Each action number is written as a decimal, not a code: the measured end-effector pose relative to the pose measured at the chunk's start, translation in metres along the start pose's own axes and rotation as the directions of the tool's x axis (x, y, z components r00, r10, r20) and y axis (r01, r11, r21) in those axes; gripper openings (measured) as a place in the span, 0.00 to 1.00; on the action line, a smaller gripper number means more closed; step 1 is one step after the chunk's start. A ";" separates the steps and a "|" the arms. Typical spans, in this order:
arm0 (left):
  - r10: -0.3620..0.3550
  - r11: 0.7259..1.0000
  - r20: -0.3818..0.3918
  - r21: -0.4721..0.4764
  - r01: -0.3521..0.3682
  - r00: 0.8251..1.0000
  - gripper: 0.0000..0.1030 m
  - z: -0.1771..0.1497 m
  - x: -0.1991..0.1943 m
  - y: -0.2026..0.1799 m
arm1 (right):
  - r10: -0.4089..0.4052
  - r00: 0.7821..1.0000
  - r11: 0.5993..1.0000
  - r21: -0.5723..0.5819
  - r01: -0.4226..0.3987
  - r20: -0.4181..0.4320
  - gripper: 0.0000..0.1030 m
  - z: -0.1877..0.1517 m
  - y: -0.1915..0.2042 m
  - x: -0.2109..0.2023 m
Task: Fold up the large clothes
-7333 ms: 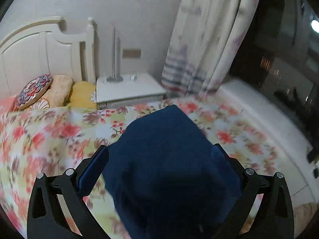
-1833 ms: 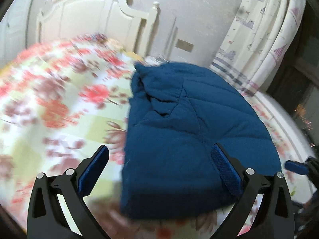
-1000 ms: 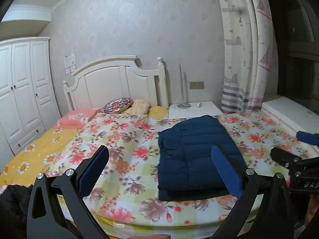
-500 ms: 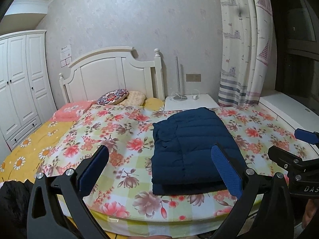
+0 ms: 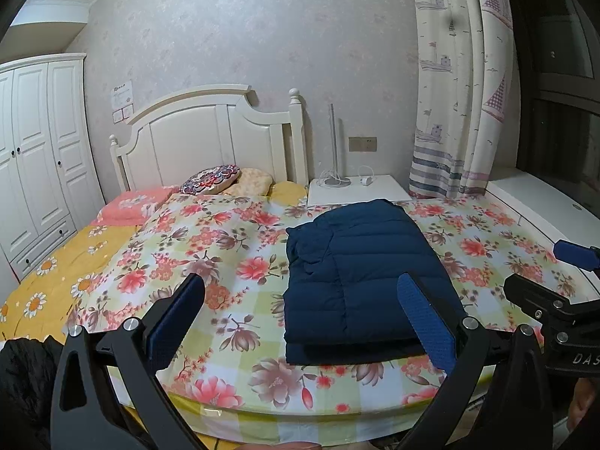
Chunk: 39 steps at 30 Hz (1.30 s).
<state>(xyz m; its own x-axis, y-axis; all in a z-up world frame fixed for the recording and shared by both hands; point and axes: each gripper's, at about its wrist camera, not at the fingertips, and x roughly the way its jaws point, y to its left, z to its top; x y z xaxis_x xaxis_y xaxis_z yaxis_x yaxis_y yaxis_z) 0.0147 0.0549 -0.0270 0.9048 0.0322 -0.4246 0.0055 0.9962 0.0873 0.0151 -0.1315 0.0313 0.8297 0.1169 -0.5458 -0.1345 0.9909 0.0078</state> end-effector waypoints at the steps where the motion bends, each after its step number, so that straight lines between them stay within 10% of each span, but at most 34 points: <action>1: 0.000 1.000 -0.001 -0.001 0.000 1.000 0.96 0.000 0.000 0.000 | 0.001 1.000 1.000 -0.002 -0.001 0.000 0.97 0.000 -0.001 -0.001; 39: -0.010 0.999 -0.024 -0.035 0.010 1.000 0.96 -0.008 0.007 0.002 | 0.018 1.000 0.999 -0.026 -0.018 -0.020 0.97 -0.008 -0.007 0.004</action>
<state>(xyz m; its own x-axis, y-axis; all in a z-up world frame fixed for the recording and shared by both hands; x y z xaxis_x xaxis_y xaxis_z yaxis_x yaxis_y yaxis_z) 0.0173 0.0580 -0.0367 0.8942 0.0238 -0.4470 -0.0006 0.9987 0.0519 0.0150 -0.1385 0.0221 0.8163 0.1331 -0.5620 -0.1636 0.9865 -0.0039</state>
